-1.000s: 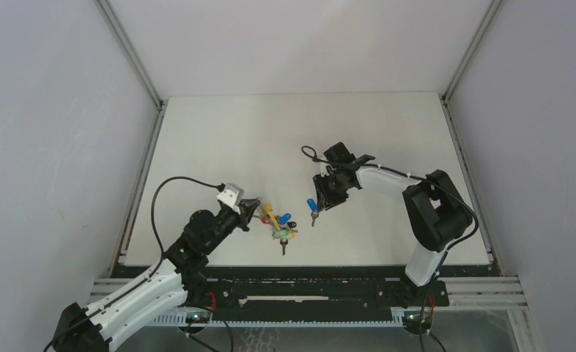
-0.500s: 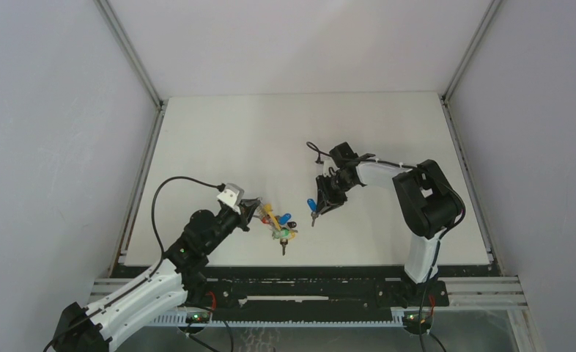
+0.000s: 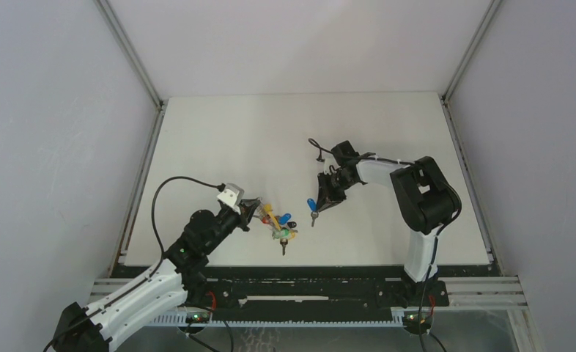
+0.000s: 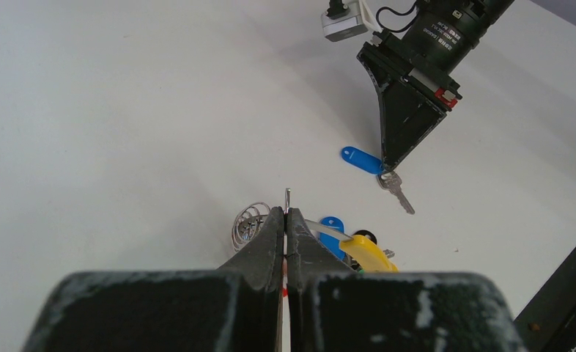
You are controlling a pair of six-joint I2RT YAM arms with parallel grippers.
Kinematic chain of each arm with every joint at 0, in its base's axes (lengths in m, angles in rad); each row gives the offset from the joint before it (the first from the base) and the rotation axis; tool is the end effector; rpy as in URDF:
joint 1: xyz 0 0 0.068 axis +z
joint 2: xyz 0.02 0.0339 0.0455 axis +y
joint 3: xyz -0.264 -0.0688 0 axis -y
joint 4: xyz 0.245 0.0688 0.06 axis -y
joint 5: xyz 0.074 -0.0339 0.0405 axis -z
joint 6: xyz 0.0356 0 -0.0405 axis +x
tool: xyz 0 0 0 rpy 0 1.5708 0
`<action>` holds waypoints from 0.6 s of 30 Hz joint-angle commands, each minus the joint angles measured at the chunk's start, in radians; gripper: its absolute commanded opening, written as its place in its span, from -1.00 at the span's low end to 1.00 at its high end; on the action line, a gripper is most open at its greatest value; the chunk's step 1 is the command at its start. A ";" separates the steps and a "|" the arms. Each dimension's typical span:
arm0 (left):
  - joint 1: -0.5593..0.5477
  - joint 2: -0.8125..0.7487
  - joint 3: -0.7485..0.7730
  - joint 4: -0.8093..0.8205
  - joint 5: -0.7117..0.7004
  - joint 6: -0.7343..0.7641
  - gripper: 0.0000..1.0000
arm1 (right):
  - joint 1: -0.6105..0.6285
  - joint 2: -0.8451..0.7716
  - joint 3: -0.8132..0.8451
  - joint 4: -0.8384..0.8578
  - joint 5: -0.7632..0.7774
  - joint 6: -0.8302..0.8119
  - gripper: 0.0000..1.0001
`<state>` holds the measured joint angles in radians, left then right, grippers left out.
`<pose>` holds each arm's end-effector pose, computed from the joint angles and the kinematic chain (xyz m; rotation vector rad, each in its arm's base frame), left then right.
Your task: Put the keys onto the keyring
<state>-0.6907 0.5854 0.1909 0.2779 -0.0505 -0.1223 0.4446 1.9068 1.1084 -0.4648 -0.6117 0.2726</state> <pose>0.1229 -0.0993 0.2078 0.4449 1.6608 -0.5648 0.3092 0.1699 0.1308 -0.3907 2.8780 1.0156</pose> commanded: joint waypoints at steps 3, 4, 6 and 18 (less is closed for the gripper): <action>0.006 -0.004 0.016 0.051 -0.012 -0.011 -0.99 | -0.003 -0.015 0.036 0.022 -0.024 -0.007 -0.99; 0.007 -0.003 0.016 0.052 -0.012 -0.013 -0.99 | 0.001 -0.029 0.035 0.023 -0.025 -0.017 -1.00; 0.007 -0.001 0.015 0.056 -0.012 -0.014 -0.99 | 0.015 -0.064 0.029 0.025 -0.010 -0.043 -1.00; 0.007 -0.039 0.016 0.040 -0.011 -0.013 -0.99 | 0.178 -0.389 -0.110 0.160 0.264 -0.183 -1.00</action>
<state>-0.6907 0.5785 0.1909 0.2737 -0.0505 -0.1226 0.5732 1.6459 1.0561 -0.4187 -0.4667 0.1581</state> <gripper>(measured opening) 0.010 0.003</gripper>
